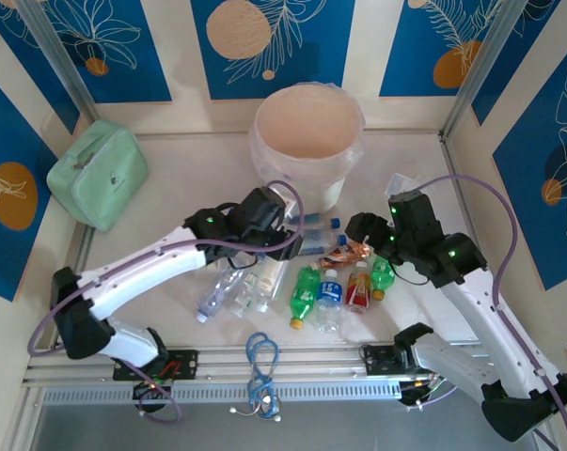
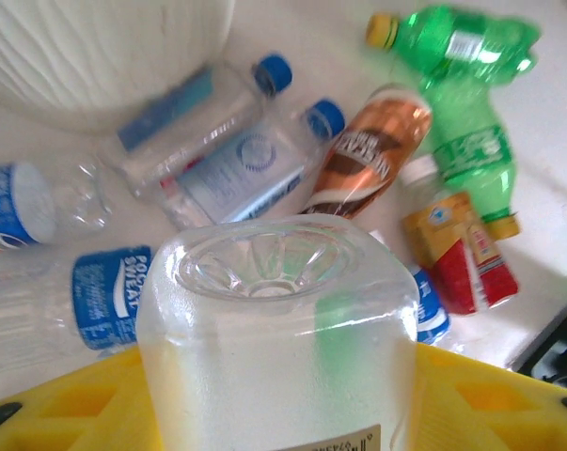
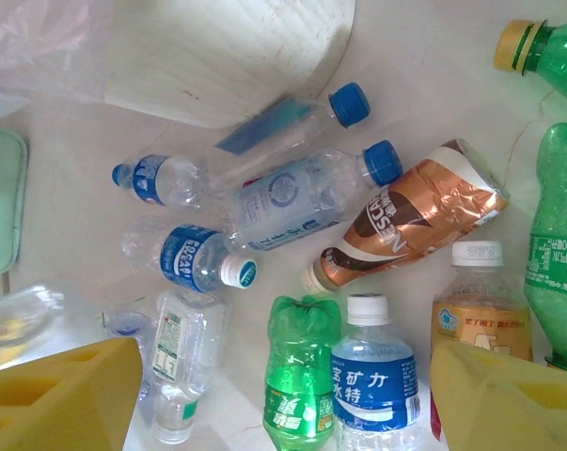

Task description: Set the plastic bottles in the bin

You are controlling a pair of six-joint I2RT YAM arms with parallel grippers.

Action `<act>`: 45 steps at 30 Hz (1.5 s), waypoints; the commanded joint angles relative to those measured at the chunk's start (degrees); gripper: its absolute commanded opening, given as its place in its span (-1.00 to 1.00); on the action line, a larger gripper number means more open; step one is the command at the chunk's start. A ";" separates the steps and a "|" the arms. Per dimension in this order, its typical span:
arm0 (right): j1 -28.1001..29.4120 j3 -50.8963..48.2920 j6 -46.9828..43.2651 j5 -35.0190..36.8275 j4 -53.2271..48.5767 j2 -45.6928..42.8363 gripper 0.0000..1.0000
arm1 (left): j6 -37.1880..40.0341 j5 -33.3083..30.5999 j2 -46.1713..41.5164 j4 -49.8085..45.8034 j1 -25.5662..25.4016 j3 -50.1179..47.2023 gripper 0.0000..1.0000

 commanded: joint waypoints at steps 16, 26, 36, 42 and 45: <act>-0.27 -3.83 1.46 -4.36 1.21 -2.83 0.60 | -5.80 -3.63 15.71 4.24 10.72 45.31 0.21; 0.39 -7.12 3.25 -5.28 1.97 -6.22 0.60 | -17.65 -4.03 25.96 22.23 19.83 50.50 0.16; 0.45 -8.48 3.53 -4.93 1.41 -7.33 0.59 | -19.83 -7.41 35.73 17.53 22.02 55.71 0.15; 0.45 -8.36 3.36 -4.63 0.80 -7.46 0.59 | -17.03 -8.54 38.82 12.27 21.93 57.89 0.09; 0.45 -8.55 3.35 -4.55 0.60 -7.67 0.59 | -14.19 -8.83 40.84 7.05 21.84 61.83 0.07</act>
